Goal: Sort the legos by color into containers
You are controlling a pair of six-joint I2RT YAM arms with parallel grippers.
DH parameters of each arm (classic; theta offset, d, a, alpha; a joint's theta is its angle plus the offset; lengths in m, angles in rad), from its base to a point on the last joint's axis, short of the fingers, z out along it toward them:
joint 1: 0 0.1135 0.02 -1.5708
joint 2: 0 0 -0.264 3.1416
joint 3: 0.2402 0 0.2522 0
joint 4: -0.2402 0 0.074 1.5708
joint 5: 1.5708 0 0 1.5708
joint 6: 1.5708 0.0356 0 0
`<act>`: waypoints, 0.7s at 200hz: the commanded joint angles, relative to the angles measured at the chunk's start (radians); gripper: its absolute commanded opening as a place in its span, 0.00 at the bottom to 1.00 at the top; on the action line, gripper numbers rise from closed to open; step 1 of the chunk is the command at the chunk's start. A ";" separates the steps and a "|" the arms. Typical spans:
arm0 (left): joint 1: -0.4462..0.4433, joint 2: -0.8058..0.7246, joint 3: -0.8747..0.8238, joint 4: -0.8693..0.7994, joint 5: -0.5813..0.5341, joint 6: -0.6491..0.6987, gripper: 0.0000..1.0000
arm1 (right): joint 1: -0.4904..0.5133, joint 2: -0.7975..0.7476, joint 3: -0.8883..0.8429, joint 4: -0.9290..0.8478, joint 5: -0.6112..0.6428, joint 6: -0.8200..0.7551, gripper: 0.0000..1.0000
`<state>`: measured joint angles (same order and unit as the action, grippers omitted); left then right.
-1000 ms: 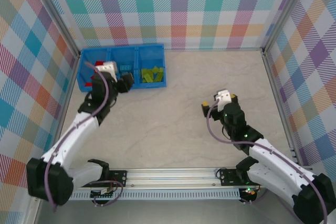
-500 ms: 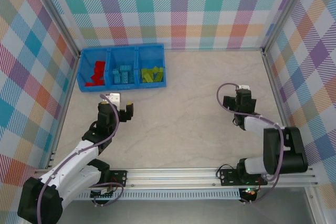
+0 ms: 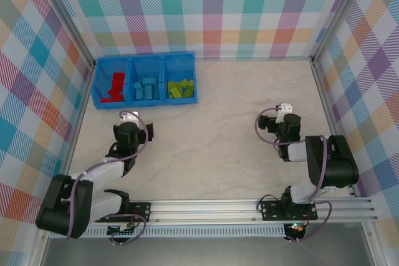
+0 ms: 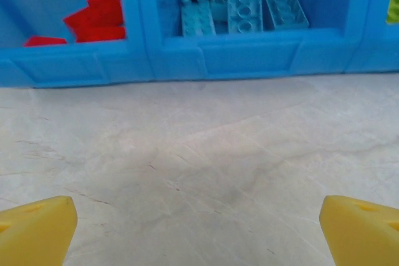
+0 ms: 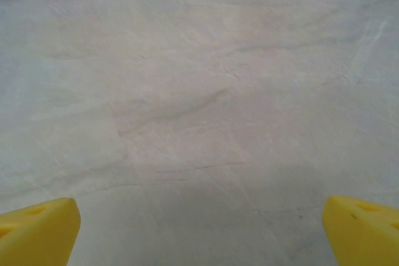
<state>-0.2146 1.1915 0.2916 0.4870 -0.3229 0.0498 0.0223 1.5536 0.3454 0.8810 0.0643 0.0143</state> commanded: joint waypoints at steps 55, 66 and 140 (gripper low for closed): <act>0.135 0.383 0.103 0.390 0.115 -0.050 1.00 | -0.013 0.001 0.047 0.021 -0.061 -0.002 1.00; 0.134 0.373 0.113 0.350 0.114 -0.052 1.00 | -0.013 0.002 0.046 0.024 -0.063 -0.002 1.00; 0.133 0.372 0.112 0.349 0.113 -0.051 1.00 | -0.014 0.003 0.053 0.010 -0.064 -0.002 1.00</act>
<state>-0.0883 1.5738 0.3851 0.8005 -0.2245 0.0151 0.0132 1.5547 0.3771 0.8745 0.0208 0.0147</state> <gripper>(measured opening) 0.997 0.996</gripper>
